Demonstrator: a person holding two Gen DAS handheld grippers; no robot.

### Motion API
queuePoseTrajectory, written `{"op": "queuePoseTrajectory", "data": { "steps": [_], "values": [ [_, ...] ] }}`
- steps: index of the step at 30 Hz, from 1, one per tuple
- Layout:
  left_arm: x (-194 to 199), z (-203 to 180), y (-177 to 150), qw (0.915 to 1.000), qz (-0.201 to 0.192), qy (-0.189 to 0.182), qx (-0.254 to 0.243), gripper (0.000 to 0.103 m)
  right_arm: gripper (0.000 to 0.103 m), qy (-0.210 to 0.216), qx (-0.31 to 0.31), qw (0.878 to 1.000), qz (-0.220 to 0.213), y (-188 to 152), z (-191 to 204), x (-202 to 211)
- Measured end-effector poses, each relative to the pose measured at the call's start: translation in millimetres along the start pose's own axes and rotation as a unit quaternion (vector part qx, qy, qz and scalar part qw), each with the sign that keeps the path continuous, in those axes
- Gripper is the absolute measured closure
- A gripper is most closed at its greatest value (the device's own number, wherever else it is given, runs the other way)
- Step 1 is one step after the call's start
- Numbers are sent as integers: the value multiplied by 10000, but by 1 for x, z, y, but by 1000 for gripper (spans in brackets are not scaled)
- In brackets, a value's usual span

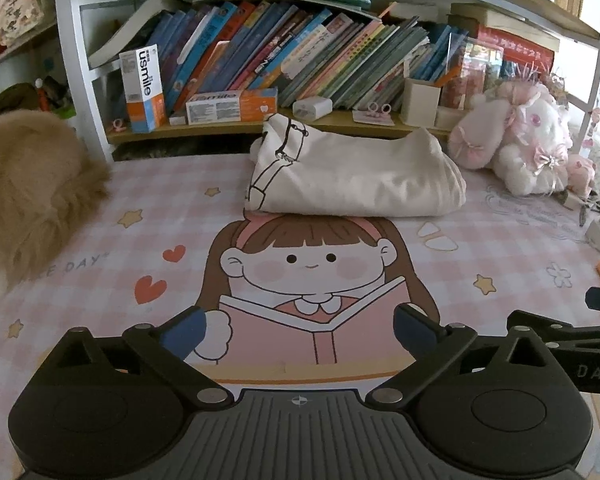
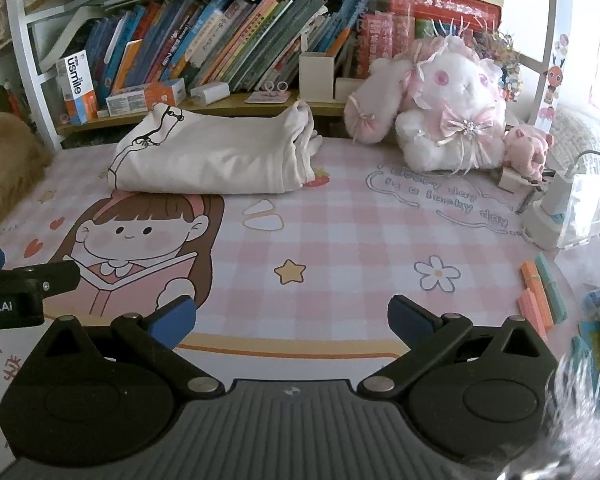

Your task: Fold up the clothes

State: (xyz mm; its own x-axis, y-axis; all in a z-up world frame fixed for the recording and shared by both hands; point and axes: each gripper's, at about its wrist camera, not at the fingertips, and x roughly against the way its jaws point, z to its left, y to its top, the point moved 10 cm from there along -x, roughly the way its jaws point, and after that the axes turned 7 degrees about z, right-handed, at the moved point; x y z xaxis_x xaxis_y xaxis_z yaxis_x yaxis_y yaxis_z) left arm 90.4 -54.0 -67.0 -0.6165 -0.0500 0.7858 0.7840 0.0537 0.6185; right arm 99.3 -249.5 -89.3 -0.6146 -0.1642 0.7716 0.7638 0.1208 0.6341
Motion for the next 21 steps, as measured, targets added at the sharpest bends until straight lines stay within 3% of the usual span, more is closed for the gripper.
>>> {"op": "queuePoseTrajectory", "data": {
  "steps": [21],
  "values": [
    [-6, 2, -5, 9999, 112, 33, -26, 2, 0, -11, -40, 9999, 116, -2, 2, -5]
  ]
}}
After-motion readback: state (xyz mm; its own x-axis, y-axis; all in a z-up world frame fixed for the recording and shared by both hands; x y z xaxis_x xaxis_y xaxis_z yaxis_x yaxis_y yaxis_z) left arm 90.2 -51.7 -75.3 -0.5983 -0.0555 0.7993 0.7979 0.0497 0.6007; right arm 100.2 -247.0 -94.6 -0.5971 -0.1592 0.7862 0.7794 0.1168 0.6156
